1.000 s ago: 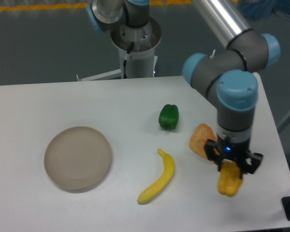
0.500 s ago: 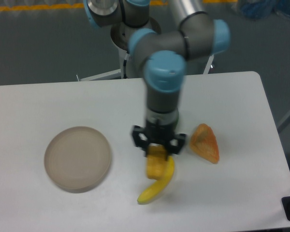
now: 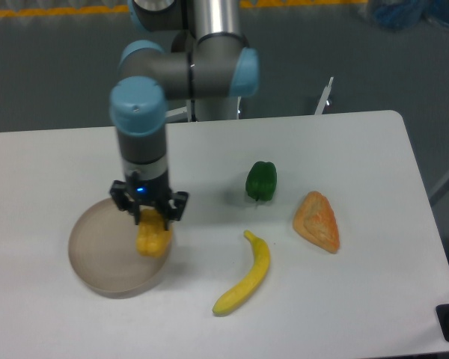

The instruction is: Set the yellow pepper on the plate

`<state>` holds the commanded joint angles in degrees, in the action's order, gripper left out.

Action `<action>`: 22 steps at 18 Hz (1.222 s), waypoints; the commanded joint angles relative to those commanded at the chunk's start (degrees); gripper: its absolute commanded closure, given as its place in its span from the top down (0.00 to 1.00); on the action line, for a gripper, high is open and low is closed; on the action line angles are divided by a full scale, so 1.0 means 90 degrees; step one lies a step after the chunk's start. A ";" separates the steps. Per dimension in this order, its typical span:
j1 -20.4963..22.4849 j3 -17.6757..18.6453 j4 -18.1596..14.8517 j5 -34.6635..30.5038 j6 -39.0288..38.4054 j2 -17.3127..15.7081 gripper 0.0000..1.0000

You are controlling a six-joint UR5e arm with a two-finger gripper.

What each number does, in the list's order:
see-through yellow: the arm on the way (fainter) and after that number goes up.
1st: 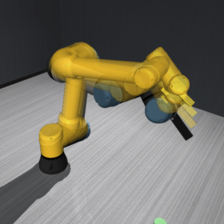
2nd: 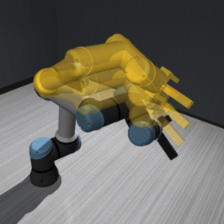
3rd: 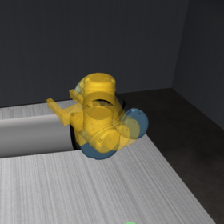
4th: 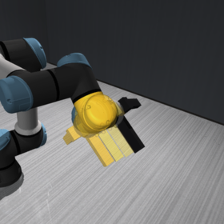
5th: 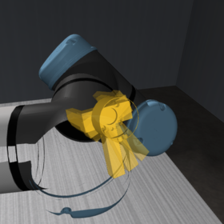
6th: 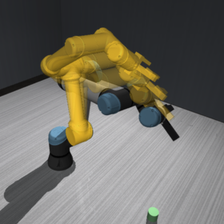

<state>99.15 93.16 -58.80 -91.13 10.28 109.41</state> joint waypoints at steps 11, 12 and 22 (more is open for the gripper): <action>-0.0246 0.0166 0.0322 -0.0051 -0.0117 0.0470 0.40; -0.0246 0.0186 0.0322 -0.0051 -0.0079 0.0470 0.40; -0.0217 0.0156 0.0313 -0.0041 -0.0010 0.0236 1.00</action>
<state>97.21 94.57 -55.99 -91.49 10.20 111.54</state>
